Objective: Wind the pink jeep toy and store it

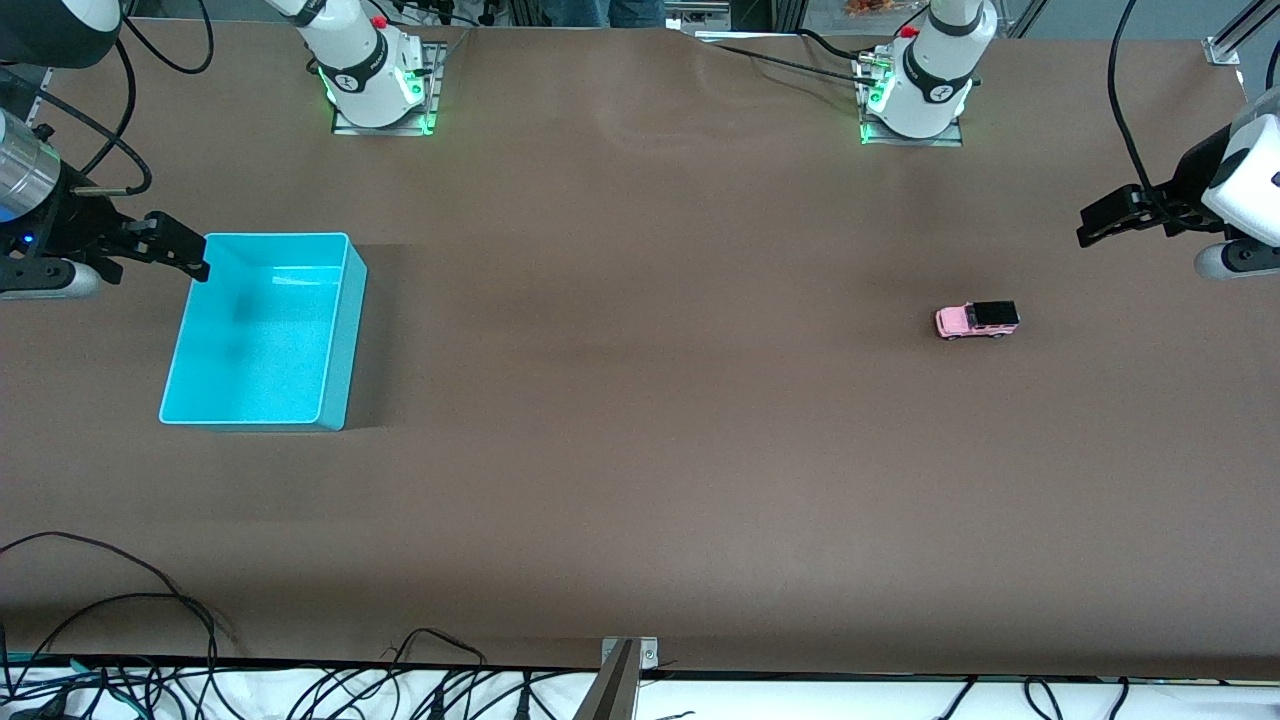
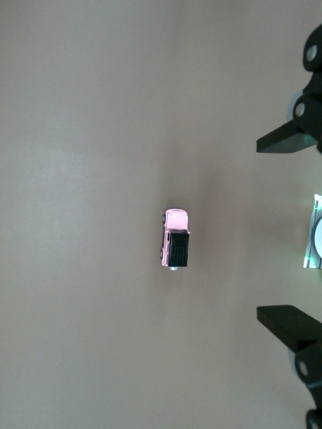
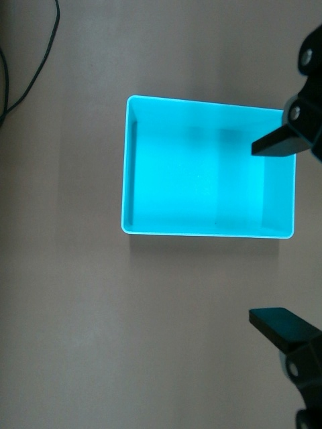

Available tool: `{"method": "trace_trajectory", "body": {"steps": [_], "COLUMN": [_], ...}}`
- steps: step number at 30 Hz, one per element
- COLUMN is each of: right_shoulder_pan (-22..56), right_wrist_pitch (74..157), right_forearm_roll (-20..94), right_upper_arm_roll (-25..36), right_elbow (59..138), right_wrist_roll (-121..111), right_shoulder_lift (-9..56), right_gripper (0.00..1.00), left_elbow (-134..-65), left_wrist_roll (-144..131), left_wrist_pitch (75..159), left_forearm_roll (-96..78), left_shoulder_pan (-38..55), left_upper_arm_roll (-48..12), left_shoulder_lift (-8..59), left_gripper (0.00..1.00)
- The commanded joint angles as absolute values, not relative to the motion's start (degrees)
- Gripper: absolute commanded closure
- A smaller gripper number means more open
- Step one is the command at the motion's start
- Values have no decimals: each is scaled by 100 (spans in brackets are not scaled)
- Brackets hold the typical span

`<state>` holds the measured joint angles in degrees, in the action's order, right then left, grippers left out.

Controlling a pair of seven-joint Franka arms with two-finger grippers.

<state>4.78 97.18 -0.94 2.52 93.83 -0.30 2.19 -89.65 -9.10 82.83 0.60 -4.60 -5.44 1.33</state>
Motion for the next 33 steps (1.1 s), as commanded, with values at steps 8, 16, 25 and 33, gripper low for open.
{"method": "trace_trajectory", "body": {"steps": [8, 16, 25, 33], "right_shoulder_pan": [448, 448, 448, 448], "right_wrist_pitch": [9650, 9650, 9650, 9650], "right_forearm_roll": [-35, -35, -35, -35], "right_upper_arm_roll": [255, 255, 246, 255], "right_elbow": [9246, 9246, 9246, 9246], "right_wrist_roll": [-123, -123, -123, -123], "right_shoulder_lift": [272, 272, 272, 272], "right_gripper": [0, 0, 0, 0], "left_elbow": [-8780, -8780, -8780, -8780], "left_wrist_roll": [-773, -773, -774, -782], "left_wrist_pitch": [8139, 8139, 8139, 8121], "left_forearm_roll": [-44, -44, -35, 44], "left_shoulder_pan": [-501, -501, -475, -431], "left_upper_arm_roll": [-563, -563, -580, -677], "left_shoulder_lift": [220, 220, 220, 211], "left_gripper": [0, 0, 0, 0]}}
